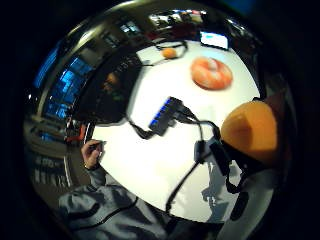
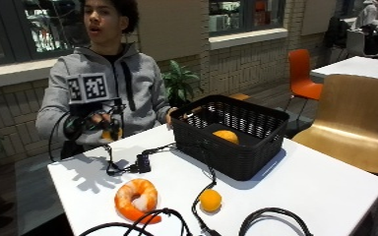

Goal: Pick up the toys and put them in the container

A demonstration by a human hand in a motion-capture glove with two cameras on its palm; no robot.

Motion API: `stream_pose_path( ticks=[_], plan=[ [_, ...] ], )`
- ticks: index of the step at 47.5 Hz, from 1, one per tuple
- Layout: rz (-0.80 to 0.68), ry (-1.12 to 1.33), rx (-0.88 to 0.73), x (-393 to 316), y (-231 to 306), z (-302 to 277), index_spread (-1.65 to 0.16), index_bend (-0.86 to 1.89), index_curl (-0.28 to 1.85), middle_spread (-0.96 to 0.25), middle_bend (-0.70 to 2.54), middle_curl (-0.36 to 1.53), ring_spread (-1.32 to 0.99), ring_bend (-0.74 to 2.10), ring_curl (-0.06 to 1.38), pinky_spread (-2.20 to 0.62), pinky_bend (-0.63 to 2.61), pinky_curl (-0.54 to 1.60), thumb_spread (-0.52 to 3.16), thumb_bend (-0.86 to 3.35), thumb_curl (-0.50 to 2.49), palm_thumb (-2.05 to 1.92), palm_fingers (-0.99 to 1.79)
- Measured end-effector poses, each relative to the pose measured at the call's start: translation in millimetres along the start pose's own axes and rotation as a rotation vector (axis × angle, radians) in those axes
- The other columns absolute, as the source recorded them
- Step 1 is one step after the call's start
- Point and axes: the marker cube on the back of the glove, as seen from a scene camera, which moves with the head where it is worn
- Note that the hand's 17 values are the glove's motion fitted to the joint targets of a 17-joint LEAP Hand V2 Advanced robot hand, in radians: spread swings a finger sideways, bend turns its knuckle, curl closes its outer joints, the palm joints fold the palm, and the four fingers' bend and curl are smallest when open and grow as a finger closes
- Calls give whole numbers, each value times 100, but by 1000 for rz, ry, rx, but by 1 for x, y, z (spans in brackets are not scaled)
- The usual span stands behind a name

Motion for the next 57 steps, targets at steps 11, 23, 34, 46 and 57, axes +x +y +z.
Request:
stream_pose_path(
  ticks=[11, 23, 34, 46, 57],
  plan=[
    [-205, 27, 89, -92, -52, -49, -18, 124, 58, -18, 56, 51, -19, 21, 25, 2, 26, 24, 138, 13, 33, 50, 23],
    [-351, -12, 91, -182, -105, -75, -18, 124, 57, -20, 54, 53, -22, 22, 28, 1, 24, 26, 139, 10, 31, 49, 25],
    [-554, -29, 18, -263, -130, -68, -18, 124, 57, -21, 53, 56, -23, 21, 30, 1, 23, 29, 139, 8, 30, 48, 24],
    [-605, -55, -5, -291, -143, -58, -21, 111, 55, -19, 45, 56, -23, 24, 33, 1, 30, 33, 140, 4, 29, 44, 15],
    [-449, -122, -103, -258, -150, -49, -17, 13, 30, -6, 31, 51, -15, 34, 37, 1, 66, 42, 131, -4, 27, 30, -22]
  ],
)
